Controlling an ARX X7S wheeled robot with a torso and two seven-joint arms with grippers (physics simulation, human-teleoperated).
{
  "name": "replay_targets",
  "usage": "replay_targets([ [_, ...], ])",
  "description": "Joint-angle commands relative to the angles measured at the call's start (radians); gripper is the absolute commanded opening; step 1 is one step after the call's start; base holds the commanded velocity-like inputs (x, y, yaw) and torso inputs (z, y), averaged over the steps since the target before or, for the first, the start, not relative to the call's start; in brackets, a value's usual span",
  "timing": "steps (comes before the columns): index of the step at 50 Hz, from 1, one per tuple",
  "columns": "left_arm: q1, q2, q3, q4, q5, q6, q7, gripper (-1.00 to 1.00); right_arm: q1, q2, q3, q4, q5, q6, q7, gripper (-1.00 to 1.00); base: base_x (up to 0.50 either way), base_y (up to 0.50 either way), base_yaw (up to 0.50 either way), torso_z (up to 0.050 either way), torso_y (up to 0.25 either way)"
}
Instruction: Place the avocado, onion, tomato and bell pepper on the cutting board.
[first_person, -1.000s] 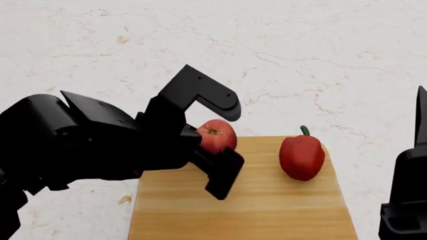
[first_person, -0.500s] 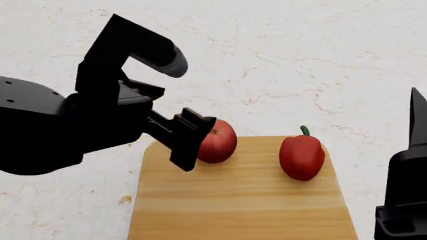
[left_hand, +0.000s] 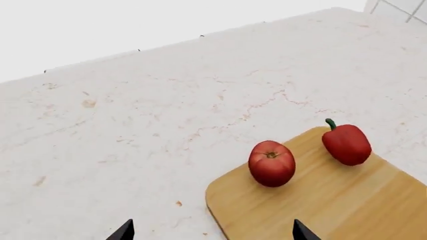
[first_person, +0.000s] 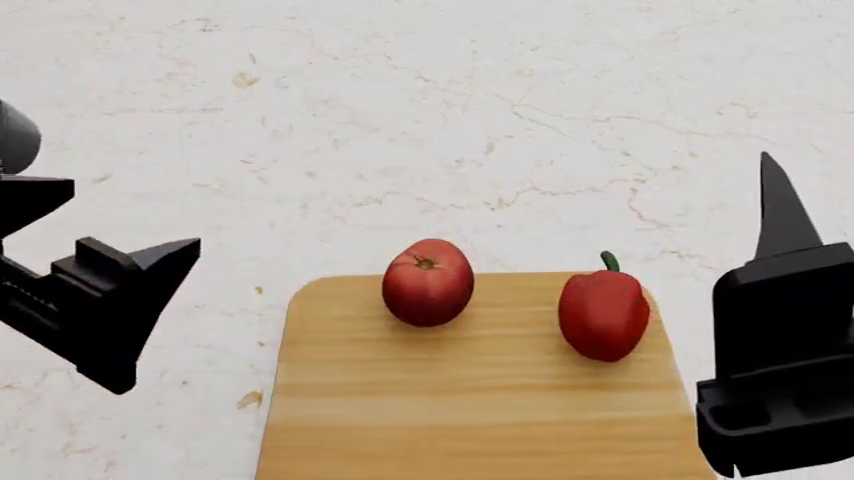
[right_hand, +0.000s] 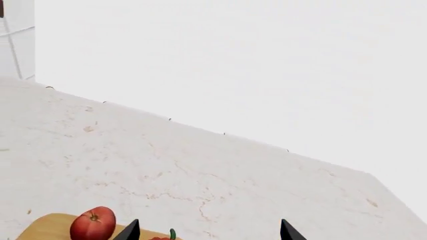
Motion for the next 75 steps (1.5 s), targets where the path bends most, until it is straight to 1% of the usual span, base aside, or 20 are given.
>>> replay_targets([
  [1, -0.026, -0.224, -0.053, 0.173, -0.259, 0.005, -0.171, 1.00, 0.067, -0.082, -0.012, 0.044, -0.020, 0.036, -0.013, 1.00, 0.00, 0.00, 0.00, 0.000, 0.000],
  [5, -0.050, -0.291, -0.028, 0.208, -0.353, -0.006, -0.238, 1.00, 0.076, -0.087, -0.017, 0.048, -0.021, 0.042, -0.013, 1.00, 0.00, 0.00, 0.00, 0.000, 0.000],
  [7, -0.078, -0.331, -0.018, 0.205, -0.428, -0.006, -0.274, 1.00, 0.040, -0.076, 0.004, 0.028, -0.039, 0.024, -0.032, 1.00, 0.00, 0.00, 0.00, 0.000, 0.000],
  [9, -0.135, -0.350, 0.012, 0.207, -0.502, -0.047, -0.336, 1.00, 0.026, -0.073, 0.013, 0.025, -0.050, 0.019, -0.042, 1.00, 0.00, 0.00, 0.00, 0.000, 0.000],
  [13, -0.209, -0.381, 0.052, 0.202, -0.647, -0.062, -0.413, 1.00, 0.041, -0.074, 0.009, 0.032, -0.046, 0.023, -0.040, 1.00, 0.00, 0.00, 0.00, 0.000, 0.000],
  [17, -0.283, -0.408, 0.095, 0.198, -0.772, -0.084, -0.508, 1.00, 0.031, -0.077, 0.019, 0.035, -0.069, 0.023, -0.054, 1.00, 0.00, 0.00, 0.00, 0.000, 0.000],
  [22, -0.334, -0.411, 0.152, 0.224, -0.899, -0.073, -0.599, 1.00, -0.036, -0.091, 0.057, 0.030, -0.145, 0.005, -0.107, 1.00, 0.00, 0.00, 0.00, 0.000, 0.000],
  [27, -0.395, -0.424, 0.219, 0.220, -1.022, -0.097, -0.693, 1.00, -0.034, -0.123, 0.048, 0.051, -0.186, 0.015, -0.116, 1.00, 0.00, 0.00, 0.00, 0.000, 0.000],
  [31, -0.442, -0.449, 0.278, 0.243, -1.079, -0.088, -0.716, 1.00, -0.011, -0.153, 0.024, 0.064, -0.189, 0.019, -0.104, 1.00, 0.00, 0.00, 0.00, 0.000, 0.000],
  [32, -0.473, -0.463, 0.318, 0.252, -1.087, -0.079, -0.705, 1.00, -0.004, -0.162, 0.018, 0.067, -0.190, 0.021, -0.099, 1.00, 0.00, 0.00, 0.00, 0.000, 0.000],
  [36, -0.733, -0.512, 0.609, 0.284, -1.088, -0.076, -0.642, 1.00, 0.004, -0.184, 0.006, 0.077, -0.201, 0.024, -0.099, 1.00, 0.00, 0.00, 0.00, 0.000, 0.000],
  [37, -0.810, -0.526, 0.703, 0.293, -1.088, -0.070, -0.619, 1.00, 0.013, -0.189, 0.001, 0.083, -0.199, 0.028, -0.098, 1.00, 0.00, 0.00, 0.00, 0.000, 0.000],
  [38, -0.865, -0.528, 0.755, 0.297, -1.088, -0.074, -0.616, 1.00, 0.018, -0.190, -0.001, 0.086, -0.199, 0.030, -0.098, 1.00, 0.00, 0.00, 0.00, 0.000, 0.000],
  [39, -0.900, -0.542, 0.811, 0.304, -1.088, -0.052, -0.607, 1.00, 0.023, -0.192, -0.003, 0.091, -0.202, 0.034, -0.099, 1.00, 0.00, 0.00, 0.00, 0.000, 0.000],
  [41, -0.915, -0.548, 0.838, 0.316, -1.087, -0.055, -0.608, 1.00, 0.029, -0.190, -0.005, 0.093, -0.196, 0.037, -0.098, 1.00, 0.00, 0.00, 0.00, 0.000, 0.000],
  [43, -0.929, -0.580, 0.912, 0.337, -1.088, -0.052, -0.617, 1.00, 0.052, -0.179, -0.015, 0.100, -0.179, 0.049, -0.088, 1.00, 0.00, 0.00, 0.00, 0.000, 0.000],
  [53, -0.936, -0.656, 0.996, 0.391, -1.089, -0.058, -0.649, 1.00, 0.087, -0.175, -0.026, 0.109, -0.159, 0.055, -0.076, 1.00, 0.00, 0.00, 0.00, 0.000, 0.000],
  [60, -0.923, -0.648, 0.942, 0.353, -1.087, -0.070, -0.660, 1.00, 0.098, -0.159, -0.026, 0.106, -0.142, 0.053, -0.072, 1.00, 0.00, 0.00, 0.00, 0.000, 0.000],
  [67, -0.843, -0.647, 0.938, 0.329, -0.928, -0.078, -0.532, 1.00, 0.079, -0.129, -0.017, 0.090, -0.139, 0.048, -0.076, 1.00, 0.00, 0.00, 0.00, 0.000, 0.000],
  [75, -0.772, -0.651, 0.957, 0.318, -0.773, -0.060, -0.399, 1.00, 0.093, -0.138, -0.039, 0.090, -0.124, 0.044, -0.056, 1.00, 0.00, 0.00, 0.00, 0.000, 0.000],
])
